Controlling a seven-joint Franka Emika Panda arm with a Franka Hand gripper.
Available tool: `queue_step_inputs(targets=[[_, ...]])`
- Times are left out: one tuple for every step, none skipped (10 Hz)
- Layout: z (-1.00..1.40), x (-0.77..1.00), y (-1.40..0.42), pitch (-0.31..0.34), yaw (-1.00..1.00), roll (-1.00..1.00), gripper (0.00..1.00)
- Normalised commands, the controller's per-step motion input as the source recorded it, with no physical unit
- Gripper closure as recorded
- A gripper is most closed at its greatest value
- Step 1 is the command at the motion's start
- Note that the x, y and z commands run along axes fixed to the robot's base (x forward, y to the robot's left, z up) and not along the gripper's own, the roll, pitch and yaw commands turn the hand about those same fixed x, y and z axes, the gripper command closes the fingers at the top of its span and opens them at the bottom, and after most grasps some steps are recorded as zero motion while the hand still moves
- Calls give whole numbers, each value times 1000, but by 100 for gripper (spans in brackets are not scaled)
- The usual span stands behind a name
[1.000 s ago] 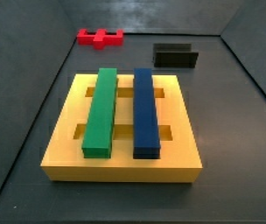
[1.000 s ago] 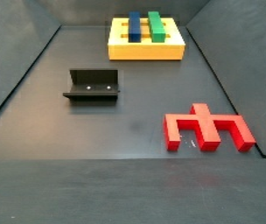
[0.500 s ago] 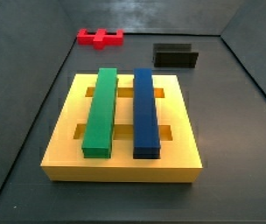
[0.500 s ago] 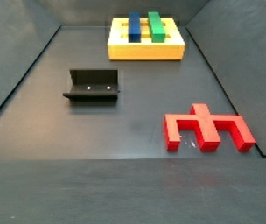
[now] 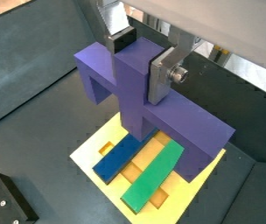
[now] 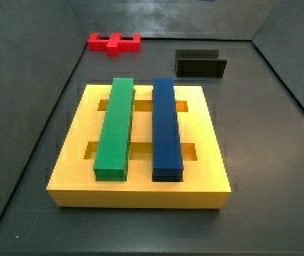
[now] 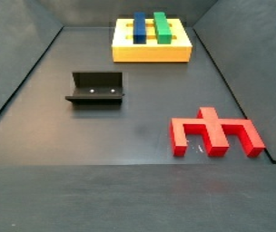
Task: Pick up the purple object. Move up. Place the purple object on the fixture. Regrasp the purple object. Move to above the board. Insert the purple object.
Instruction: Insert the purple object.
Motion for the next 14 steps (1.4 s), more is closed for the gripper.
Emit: queue_step_inputs(targets=[[-37, 54, 0, 24, 0, 0, 100], [-383, 334, -131, 0, -106, 0, 100], [-766, 286, -271, -163, -80, -134, 100], [-866, 400, -457, -141, -57, -100, 100], [-994, 480, -517, -120, -23, -46, 100], [-1000, 386, -591, -83, -17, 0, 100], [-1000, 186, -637, -71, 0, 0, 100], [-843, -69, -446, -54, 0, 30, 100], [-617, -66, -231, 0, 23, 84, 100], [-774, -229, -140, -180, 89, 209, 100], [-714, -366, -66, -211, 54, 197, 100], [-389, -394, -26, -236, 66, 151, 100], [-103, -274, -117, -236, 169, 149, 100], [0, -80, -243, -166, 226, 167, 100]])
